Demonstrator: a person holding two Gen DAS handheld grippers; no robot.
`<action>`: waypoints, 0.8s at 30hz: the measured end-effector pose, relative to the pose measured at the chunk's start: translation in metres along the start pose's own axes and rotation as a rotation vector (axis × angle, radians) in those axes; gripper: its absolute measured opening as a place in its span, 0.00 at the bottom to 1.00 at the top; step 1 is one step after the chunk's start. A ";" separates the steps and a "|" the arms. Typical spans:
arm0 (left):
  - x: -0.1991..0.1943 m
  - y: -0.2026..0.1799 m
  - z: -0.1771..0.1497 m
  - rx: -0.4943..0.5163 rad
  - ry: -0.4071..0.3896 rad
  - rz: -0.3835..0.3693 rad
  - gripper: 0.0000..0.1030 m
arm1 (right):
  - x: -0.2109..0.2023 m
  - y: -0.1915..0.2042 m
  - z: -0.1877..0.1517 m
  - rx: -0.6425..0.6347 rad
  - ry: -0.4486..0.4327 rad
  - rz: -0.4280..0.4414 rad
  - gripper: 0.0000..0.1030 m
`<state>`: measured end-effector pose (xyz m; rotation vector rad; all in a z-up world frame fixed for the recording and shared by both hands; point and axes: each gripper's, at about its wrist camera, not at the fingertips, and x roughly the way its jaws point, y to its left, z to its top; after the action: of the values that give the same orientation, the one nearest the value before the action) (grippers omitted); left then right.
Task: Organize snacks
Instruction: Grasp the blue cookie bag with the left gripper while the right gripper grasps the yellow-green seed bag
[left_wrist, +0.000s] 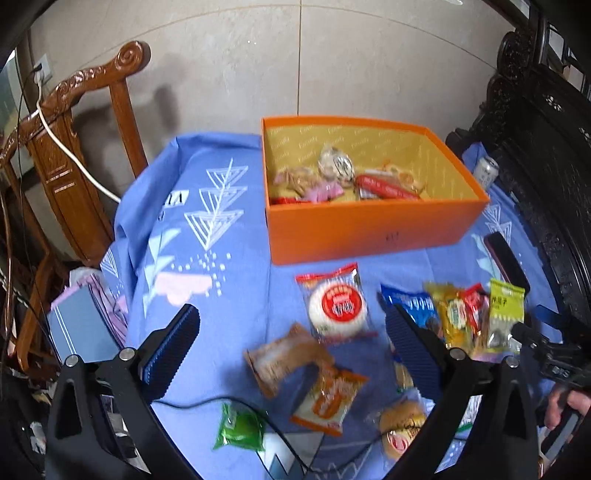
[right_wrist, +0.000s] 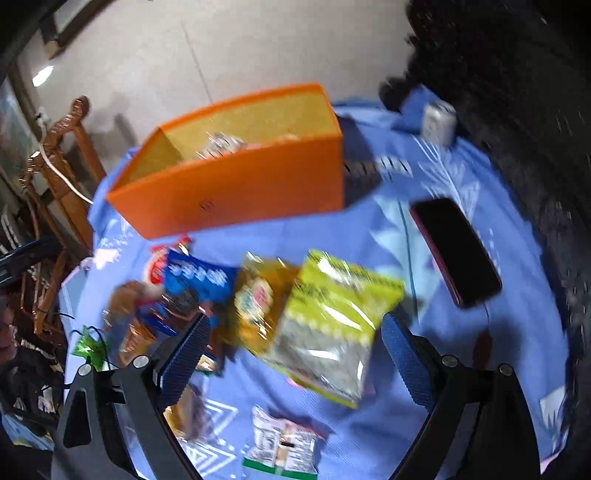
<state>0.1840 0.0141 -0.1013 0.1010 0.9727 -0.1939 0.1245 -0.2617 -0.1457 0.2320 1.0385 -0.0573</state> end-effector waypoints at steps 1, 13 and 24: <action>0.000 -0.001 -0.004 0.002 0.006 -0.001 0.96 | 0.004 -0.002 -0.001 0.015 0.009 0.004 0.91; -0.007 -0.011 -0.021 0.021 0.020 -0.013 0.96 | 0.053 -0.010 0.001 0.101 0.094 -0.083 0.69; 0.030 -0.061 -0.008 0.092 0.068 -0.060 0.96 | 0.014 -0.018 -0.016 0.120 0.025 -0.046 0.56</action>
<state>0.1808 -0.0475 -0.1306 0.1636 1.0349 -0.2919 0.1156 -0.2750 -0.1682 0.3181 1.0666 -0.1586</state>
